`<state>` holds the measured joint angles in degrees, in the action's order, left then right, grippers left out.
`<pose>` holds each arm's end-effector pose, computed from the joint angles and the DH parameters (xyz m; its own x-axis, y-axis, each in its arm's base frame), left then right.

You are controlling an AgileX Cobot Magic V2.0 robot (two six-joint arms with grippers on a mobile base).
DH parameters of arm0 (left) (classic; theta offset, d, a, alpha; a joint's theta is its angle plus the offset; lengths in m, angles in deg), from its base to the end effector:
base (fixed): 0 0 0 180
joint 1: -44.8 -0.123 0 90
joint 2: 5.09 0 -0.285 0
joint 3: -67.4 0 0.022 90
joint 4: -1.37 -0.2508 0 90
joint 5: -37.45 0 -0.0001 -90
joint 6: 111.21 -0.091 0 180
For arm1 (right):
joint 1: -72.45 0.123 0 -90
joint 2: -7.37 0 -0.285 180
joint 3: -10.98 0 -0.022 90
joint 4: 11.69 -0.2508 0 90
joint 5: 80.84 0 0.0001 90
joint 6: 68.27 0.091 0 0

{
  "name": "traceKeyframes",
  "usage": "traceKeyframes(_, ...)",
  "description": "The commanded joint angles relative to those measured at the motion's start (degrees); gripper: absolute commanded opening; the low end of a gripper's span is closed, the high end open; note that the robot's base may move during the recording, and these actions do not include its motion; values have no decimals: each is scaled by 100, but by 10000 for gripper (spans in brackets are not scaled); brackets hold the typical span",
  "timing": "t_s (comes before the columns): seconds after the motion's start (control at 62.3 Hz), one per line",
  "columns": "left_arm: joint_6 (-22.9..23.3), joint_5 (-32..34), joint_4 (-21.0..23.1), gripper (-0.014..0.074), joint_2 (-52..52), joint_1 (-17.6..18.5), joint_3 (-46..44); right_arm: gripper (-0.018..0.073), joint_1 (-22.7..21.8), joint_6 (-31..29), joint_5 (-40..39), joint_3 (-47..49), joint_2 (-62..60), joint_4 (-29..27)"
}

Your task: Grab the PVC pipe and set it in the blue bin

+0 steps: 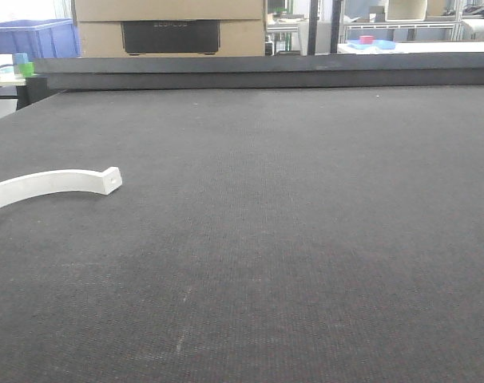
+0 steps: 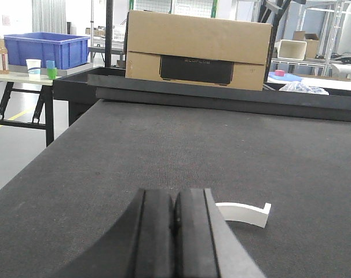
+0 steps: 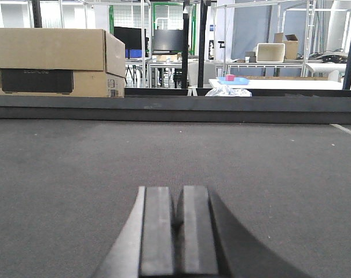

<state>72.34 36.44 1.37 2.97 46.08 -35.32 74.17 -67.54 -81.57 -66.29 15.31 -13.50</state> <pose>0.0568 -0.0013 0.2110 0.0621 -0.0633 -0.9961 0.0262 0.9977 -0.0618 0.0564 0.0017 0.2139 0.0947 0.0472 -0.9944 -0.0338 0.9985 0.0441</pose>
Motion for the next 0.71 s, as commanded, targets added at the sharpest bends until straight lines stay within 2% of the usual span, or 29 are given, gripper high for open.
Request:
traceKeyframes(0.0,-15,101,-33,-111,-27,18,-6,-169,-31,-17,-103,5,-16,18)
traceKeyframes(0.562,-15,101,-33,-111,-27,18,-6,-169,-31,-17,-103,5,-16,18)
traceKeyframes(0.69,-15,101,-33,-111,-27,18,-6,-169,-31,-17,-311,5,-16,18)
